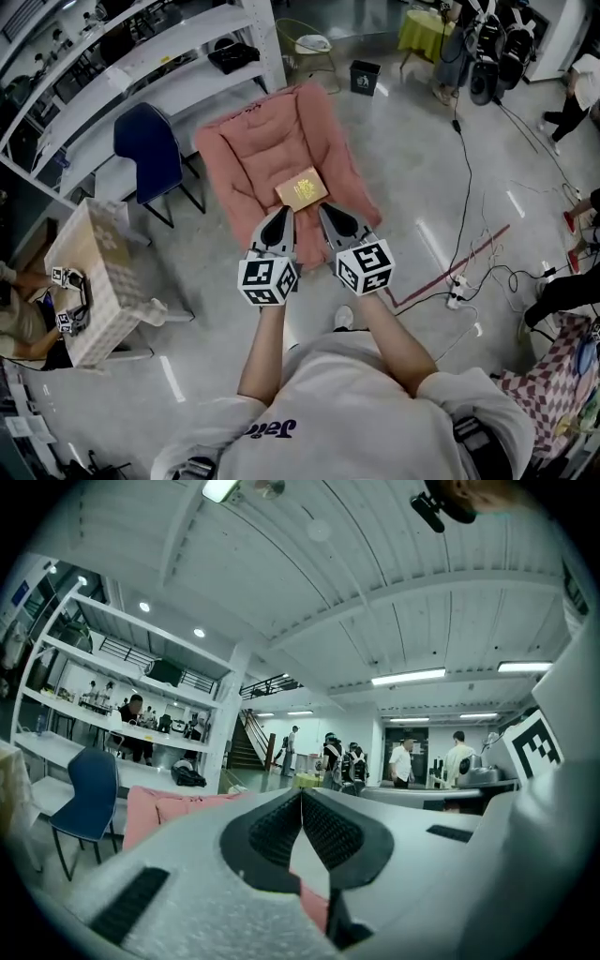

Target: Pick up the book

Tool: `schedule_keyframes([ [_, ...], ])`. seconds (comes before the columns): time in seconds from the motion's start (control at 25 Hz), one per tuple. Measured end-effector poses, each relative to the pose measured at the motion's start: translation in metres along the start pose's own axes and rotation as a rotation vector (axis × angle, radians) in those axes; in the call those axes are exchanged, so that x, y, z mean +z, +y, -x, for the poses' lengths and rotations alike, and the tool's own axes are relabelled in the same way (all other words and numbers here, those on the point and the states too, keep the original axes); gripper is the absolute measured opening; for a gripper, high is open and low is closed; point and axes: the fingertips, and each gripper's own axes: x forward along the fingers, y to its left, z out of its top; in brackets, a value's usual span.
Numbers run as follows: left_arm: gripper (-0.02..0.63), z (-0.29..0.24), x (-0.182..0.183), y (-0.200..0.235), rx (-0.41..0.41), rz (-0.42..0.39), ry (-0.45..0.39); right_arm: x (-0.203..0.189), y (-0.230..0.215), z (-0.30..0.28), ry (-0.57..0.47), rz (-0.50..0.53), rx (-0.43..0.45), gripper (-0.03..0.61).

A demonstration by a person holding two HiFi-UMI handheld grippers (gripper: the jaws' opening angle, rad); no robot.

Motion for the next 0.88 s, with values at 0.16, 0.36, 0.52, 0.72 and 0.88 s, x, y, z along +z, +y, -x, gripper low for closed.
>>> schedule_keyframes([
  [0.16,0.017,-0.031,-0.024,0.004,0.007,-0.024,0.066,-0.019,-0.037,-0.013,0.028,-0.055,0.002,0.014],
  [0.36,0.017,-0.055,-0.064,0.027,0.007,-0.022,0.192,-0.064,-0.071,-0.031,0.106,-0.162,-0.016,0.014],
  [0.52,0.017,-0.084,-0.089,0.049,-0.004,-0.027,0.274,-0.098,-0.097,-0.052,0.162,-0.243,-0.041,0.015],
  [0.72,0.017,-0.135,-0.118,0.078,-0.057,-0.03,0.351,-0.14,-0.123,-0.088,0.237,-0.309,-0.077,0.015],
  [0.88,0.018,-0.179,-0.15,0.102,-0.115,-0.027,0.43,-0.167,-0.144,-0.122,0.291,-0.331,-0.102,0.015],
])
